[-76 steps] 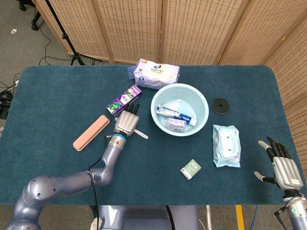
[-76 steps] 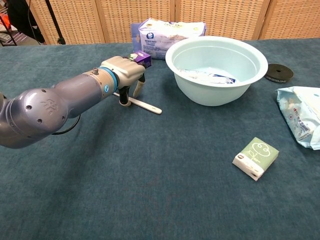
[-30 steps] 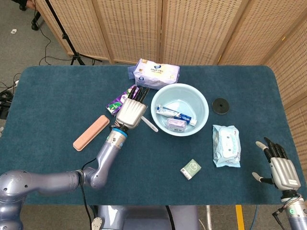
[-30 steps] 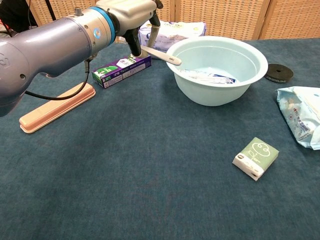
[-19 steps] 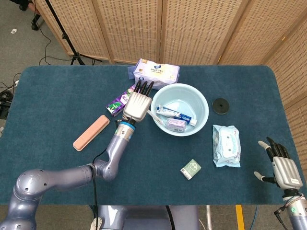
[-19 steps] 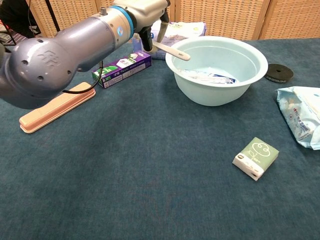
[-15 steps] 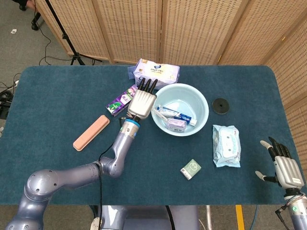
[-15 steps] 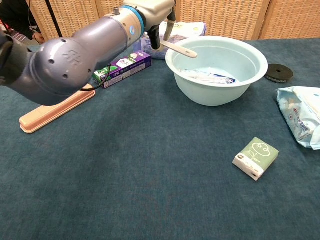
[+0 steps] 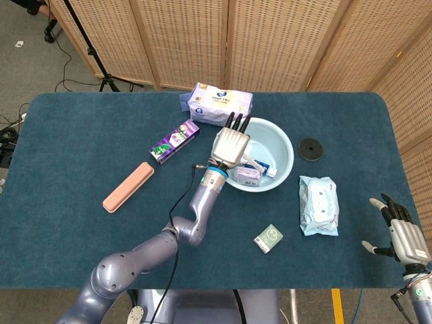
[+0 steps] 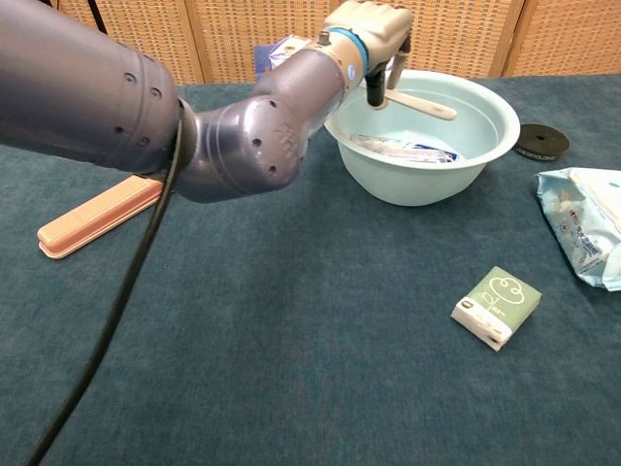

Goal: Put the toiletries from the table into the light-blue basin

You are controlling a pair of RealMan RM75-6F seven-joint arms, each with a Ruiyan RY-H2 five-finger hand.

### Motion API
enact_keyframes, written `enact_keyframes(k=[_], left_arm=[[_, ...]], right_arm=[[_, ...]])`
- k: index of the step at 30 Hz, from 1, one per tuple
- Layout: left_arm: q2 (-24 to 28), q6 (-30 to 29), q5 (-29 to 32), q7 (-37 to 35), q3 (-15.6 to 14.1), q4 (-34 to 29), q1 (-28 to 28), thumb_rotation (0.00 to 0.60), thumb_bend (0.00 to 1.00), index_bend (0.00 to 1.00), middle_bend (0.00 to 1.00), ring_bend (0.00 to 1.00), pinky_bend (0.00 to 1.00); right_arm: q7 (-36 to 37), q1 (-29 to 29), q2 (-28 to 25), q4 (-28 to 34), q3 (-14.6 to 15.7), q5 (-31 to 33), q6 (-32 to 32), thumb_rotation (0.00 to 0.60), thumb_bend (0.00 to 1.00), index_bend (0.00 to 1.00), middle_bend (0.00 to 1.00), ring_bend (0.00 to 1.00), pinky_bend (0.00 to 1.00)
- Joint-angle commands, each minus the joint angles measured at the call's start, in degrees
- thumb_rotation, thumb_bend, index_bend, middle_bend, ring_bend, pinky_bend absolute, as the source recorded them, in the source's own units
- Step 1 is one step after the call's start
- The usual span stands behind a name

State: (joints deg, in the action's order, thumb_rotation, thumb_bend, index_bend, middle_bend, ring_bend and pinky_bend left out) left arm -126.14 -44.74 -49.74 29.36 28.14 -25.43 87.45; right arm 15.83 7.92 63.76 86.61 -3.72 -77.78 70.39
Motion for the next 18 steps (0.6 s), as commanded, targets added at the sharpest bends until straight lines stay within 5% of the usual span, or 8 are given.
enact_keyframes(k=[1,9,18], left_arm=[[-3.39,2.21,-2.79,-5.04,0.3,4.56,3.06,0.6,0.36,0.82,0.08,0.0,0.0],[-3.87,4.56,-3.84,-7.27,-0.17,6.67,3.09,0.6,0.2,0.19,0.0,0.0,0.0],[-0.77,3.8,-4.06,-6.55,0.51,3.24,0.43,0.6,0.16,0.12,0.0,0.0,0.0]], right_arm=[[0.25,-0.04,-0.03,-0.26,-0.07,0.27,-0.21,0.6,0.21,0.12,0.0,0.0,0.0],[0.08,-0.11,-0.05,-0.31,0.06,0.27,-0.38,0.6,0.21,0.12,0.0,0.0,0.0],[-1.33,-0.11,0.1,0.6,0.47,-0.62,-0.03,0.6,0.21,0.12,0.0,0.0,0.0]])
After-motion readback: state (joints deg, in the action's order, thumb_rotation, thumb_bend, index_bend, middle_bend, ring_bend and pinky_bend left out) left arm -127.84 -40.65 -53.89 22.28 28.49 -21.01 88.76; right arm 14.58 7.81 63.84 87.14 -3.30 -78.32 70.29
